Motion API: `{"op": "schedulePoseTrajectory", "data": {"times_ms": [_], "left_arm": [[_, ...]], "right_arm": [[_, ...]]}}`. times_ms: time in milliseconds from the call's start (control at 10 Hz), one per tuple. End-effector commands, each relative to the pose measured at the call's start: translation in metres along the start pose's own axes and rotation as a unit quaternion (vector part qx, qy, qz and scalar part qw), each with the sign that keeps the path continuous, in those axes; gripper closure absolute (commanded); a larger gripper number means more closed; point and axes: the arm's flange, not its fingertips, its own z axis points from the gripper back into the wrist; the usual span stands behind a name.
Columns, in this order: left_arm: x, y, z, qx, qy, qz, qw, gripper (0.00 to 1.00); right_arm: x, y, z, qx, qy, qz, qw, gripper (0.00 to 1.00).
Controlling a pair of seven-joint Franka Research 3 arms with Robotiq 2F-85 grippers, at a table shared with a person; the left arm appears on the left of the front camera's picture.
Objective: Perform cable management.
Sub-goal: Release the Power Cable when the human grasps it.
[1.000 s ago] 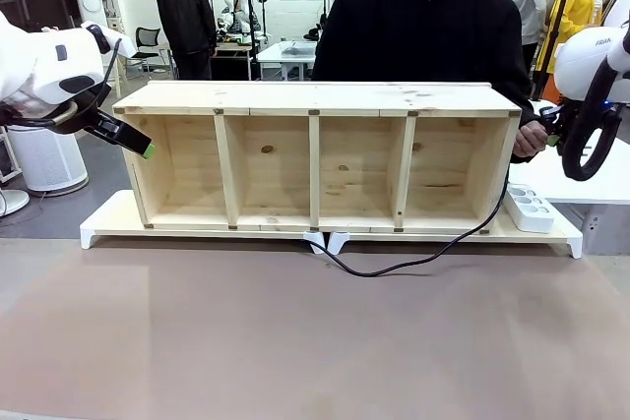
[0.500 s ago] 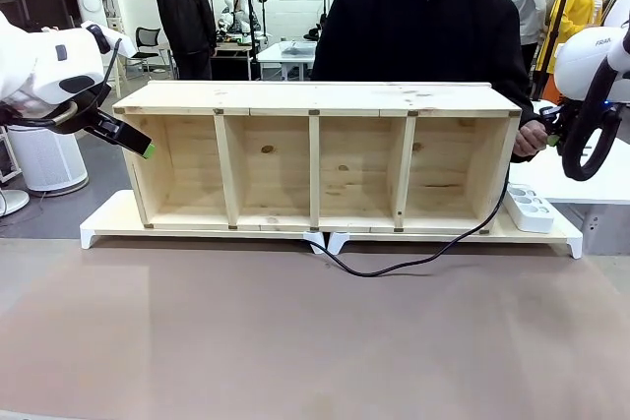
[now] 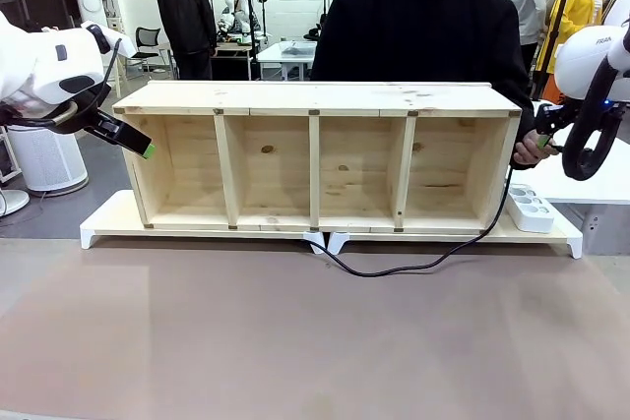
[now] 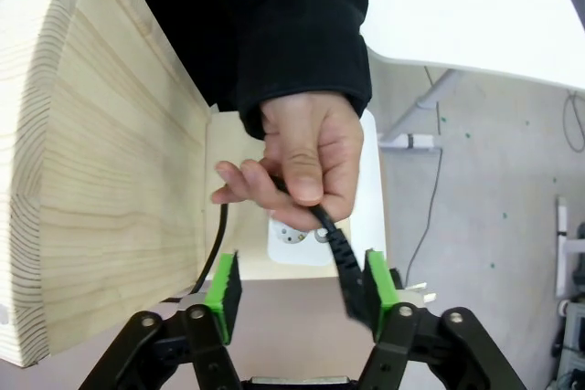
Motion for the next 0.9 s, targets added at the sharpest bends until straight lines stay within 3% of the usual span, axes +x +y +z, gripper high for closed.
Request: {"op": "schedulePoseTrajectory", "data": {"times_ms": [0, 200, 800], "left_arm": [[0.0002, 0.0000, -0.0006, 0.002, -0.001, -0.003, 1.000, 0.00], [0.0002, 0.0000, -0.0006, 0.002, -0.001, -0.003, 1.000, 0.00], [0.0002, 0.0000, -0.0006, 0.002, -0.001, -0.003, 1.000, 0.00]], "right_arm": [[0.0034, 0.0001, 0.0022, 0.007, 0.006, 0.002, 1.000, 0.14], [0.0031, 0.0003, 0.0009, 0.007, 0.010, 0.000, 1.000, 0.00], [0.0000, 0.0008, 0.0002, 0.001, 0.003, 0.001, 1.000, 0.00]]}}
